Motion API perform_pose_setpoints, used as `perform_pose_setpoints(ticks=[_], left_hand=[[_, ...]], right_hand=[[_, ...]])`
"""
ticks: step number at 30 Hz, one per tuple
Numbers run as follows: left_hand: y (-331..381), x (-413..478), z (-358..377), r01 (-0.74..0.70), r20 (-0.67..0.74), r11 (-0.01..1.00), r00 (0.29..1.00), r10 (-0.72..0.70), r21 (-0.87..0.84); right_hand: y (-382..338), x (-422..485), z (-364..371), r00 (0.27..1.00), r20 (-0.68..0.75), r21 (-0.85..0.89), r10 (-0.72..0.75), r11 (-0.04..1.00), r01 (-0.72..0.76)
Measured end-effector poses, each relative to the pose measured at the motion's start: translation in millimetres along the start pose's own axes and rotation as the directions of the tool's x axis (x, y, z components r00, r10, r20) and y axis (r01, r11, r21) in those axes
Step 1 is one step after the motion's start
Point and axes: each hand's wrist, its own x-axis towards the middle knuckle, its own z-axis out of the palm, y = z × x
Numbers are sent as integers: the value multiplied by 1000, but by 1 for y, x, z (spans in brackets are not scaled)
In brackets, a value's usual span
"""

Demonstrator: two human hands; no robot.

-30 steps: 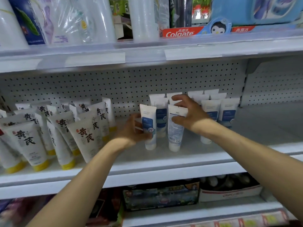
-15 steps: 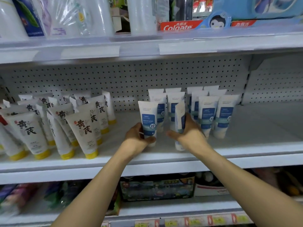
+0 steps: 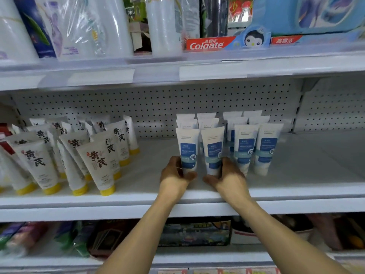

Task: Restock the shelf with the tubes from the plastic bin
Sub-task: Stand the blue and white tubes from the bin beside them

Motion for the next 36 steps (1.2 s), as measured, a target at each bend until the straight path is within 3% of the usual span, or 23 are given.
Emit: perform_pose_setpoints(ticks=[11, 36], left_hand=[[1, 2, 7, -11, -47, 999, 999, 13, 41], [3, -3, 9, -7, -57, 996, 998, 11, 84]], right_hand=[[4, 7, 8, 998, -43, 53, 38, 998, -36], [6, 5, 8, 998, -55, -51, -10, 999, 7]])
